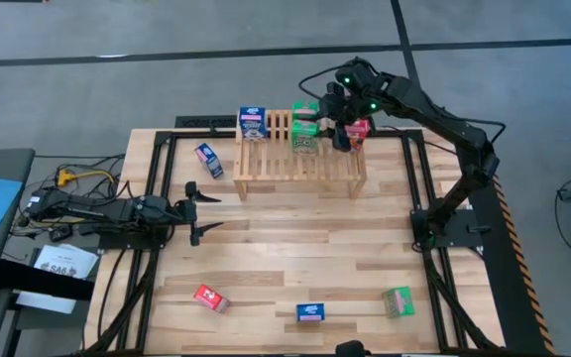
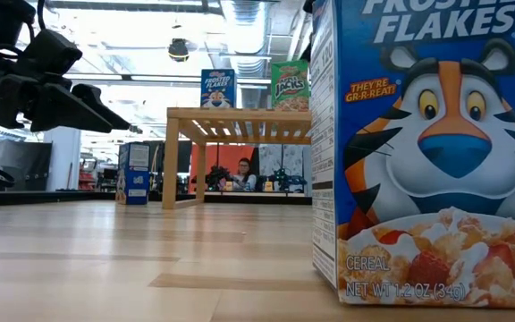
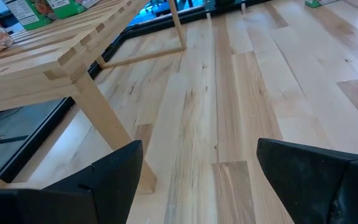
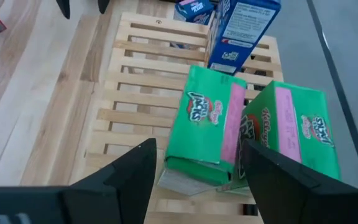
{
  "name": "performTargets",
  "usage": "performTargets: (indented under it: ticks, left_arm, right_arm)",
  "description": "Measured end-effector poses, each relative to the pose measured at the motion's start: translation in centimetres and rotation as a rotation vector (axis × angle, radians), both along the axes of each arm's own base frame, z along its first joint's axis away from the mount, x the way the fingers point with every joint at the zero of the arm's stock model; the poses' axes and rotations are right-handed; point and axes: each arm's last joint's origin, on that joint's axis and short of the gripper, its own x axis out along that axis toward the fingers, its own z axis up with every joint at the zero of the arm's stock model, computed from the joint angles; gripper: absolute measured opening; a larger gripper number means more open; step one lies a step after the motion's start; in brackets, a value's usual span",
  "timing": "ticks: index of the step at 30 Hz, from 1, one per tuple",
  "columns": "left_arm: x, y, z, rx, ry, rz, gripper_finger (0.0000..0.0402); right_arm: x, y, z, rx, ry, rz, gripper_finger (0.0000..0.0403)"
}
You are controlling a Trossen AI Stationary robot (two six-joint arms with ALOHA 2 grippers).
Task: Stack cereal on shelf
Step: Put the bottom blue cereal box on the shelf aligned with the other blue cereal box
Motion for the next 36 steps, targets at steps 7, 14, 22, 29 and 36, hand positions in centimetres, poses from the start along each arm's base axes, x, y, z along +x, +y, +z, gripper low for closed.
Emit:
performTargets:
  ticks: [7,14,22,29,36]
  left_arm:
    - [0.0,0.0,0.0,-0.001,0.0,0.0,0.0305]
    - [0.0,0.0,0.0,0.0,0.0,0.0,0.0305]
    - [0.0,0.0,0.0,-0.001,0.0,0.0,0.0305]
    - [0.0,0.0,0.0,0.0,0.0,0.0,0.0305]
    - [0.0,0.0,0.0,-0.001,-0.001,0.0,0.0305]
  right_arm:
    - [-0.1,0.9,0.9,0.028,0.015,-0.002,0.0261]
    - [0.8,3.9,1.2,0.06,0.075,0.019,0.0261]
    - [1.8,9.7,0.2,0.21,0.24,0.029,0.0261]
    - [2.6,14.4,-0.2,0.176,0.298,-0.024,0.0261]
    - [3.8,17.3,-0.1,0.078,0.239,-0.047,0.0261]
